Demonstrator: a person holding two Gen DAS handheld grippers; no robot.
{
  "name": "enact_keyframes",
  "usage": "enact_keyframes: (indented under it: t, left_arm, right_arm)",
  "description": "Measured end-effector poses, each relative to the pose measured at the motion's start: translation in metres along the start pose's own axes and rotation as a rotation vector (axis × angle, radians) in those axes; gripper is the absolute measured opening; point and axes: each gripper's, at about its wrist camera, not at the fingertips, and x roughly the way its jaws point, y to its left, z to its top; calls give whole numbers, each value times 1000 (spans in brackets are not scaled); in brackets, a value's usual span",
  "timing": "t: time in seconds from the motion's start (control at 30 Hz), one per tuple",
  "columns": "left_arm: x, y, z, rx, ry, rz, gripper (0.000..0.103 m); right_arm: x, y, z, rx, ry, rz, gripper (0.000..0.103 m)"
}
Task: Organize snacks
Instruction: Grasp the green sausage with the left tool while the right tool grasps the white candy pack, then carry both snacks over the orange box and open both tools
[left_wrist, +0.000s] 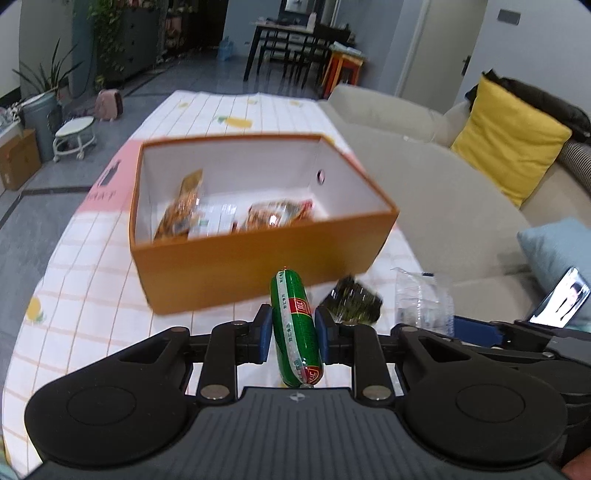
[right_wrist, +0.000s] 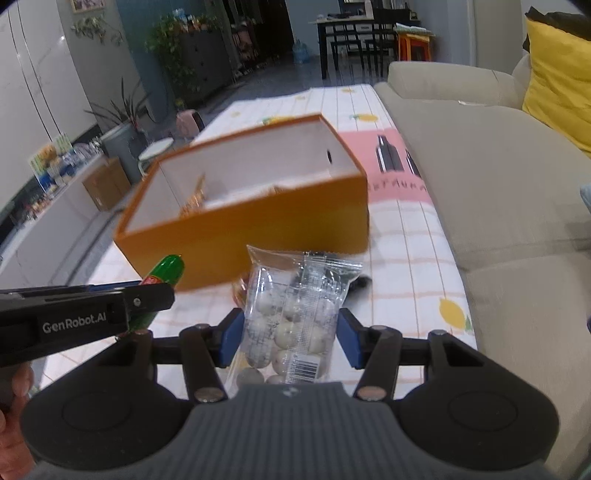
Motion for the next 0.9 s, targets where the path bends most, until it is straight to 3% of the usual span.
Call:
enact_keyframes:
  t: [0.43, 0.7, 0.9]
  left_arm:
    - [1, 11, 91, 61, -126, 18, 27]
    - [32, 18, 134, 94, -101, 47, 27]
    - [78, 30, 149, 95, -1, 58, 27]
  right_arm:
    - [10, 19, 91, -91, -108, 62, 52]
    - [47, 33, 143, -198, -127, 36, 52]
    - [95, 37, 161, -285, -90, -7, 52]
